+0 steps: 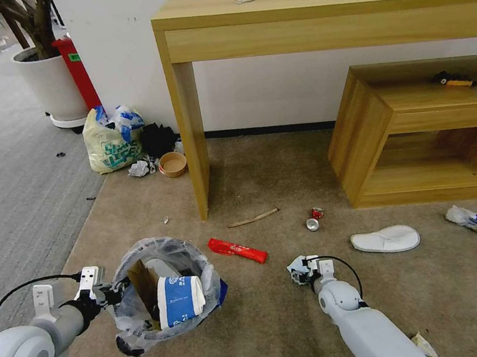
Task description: Pick up the trash bin and place the garbage on the floor into it.
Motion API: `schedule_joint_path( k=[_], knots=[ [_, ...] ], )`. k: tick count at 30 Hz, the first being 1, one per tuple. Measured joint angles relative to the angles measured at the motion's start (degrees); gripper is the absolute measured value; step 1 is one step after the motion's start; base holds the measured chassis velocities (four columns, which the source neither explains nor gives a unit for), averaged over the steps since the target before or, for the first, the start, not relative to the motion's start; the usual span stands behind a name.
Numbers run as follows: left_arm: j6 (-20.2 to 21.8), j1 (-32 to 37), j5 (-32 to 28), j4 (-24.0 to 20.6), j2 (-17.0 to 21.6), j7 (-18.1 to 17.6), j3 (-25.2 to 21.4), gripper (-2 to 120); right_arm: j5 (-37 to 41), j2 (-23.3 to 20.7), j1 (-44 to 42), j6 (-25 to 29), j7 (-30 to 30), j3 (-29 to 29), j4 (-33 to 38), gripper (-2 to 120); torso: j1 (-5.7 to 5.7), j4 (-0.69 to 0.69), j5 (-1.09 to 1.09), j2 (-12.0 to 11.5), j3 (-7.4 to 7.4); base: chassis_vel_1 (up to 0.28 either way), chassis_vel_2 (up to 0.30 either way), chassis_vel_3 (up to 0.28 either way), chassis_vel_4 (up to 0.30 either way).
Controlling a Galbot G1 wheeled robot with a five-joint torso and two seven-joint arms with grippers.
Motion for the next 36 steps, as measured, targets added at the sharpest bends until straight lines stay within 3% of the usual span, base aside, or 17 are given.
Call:
schedule_joint_path(
  k=[8, 9, 17, 26, 30, 36],
  knots=[
    [0.0, 0.8, 0.0, -0.5, 0.0, 0.0, -0.2, 0, -0.2, 0.0, -0.2, 1.1, 0.9, 0.1, -0.4, 28, 0.0, 0.0, 0.0, 0.0, 0.0, 0.0, 0.0, 0.0, 0.0],
    [0.0, 0.8, 0.0, -0.5, 0.0, 0.0, -0.2, 0, -0.2, 0.0, -0.2, 1.1, 0.9, 0.1, -0.4, 28, 0.0, 0.0, 0.0, 0.0, 0.0, 0.0, 0.0, 0.0, 0.0],
    [0.0, 0.8, -0.3, -0.6, 0.5, 0.0, -0.3, 0, 0.5, -1.4, -1.8, 0.6, 1.4, 1.4, 7.5, 0, 0.0, 0.0, 0.0, 0.0, 0.0, 0.0, 0.0, 0.0, 0.0],
    [0.0, -0.5, -0.5, 0.6, 0.8, 0.2, 0.0, 0, 0.7, -4.6, -2.8, -1.3, -1.7, 1.4, 21.1, 0, 0.0, -0.01, -0.01, 0.0, 0.0, 0.0, 0.0, 0.0, 0.0],
    [0.0, -2.2, -1.0, 2.0, 1.5, 0.2, 0.6, 0, 3.9, -6.9, 1.8, -3.9, -4.8, -2.1, 31.9, 0, 0.0, 0.0, -0.01, 0.0, 0.0, 0.0, 0.0, 0.0, 0.0],
    [0.0, -3.6, -1.4, 3.2, 2.1, -0.3, 1.7, 0, 8.7, -7.0, 12.2, -5.7, -7.6, -8.7, 36.8, 0, 0.0, 0.01, -0.01, 0.0, 0.01, 0.0, 0.0, 0.0, 0.0]
  ],
)
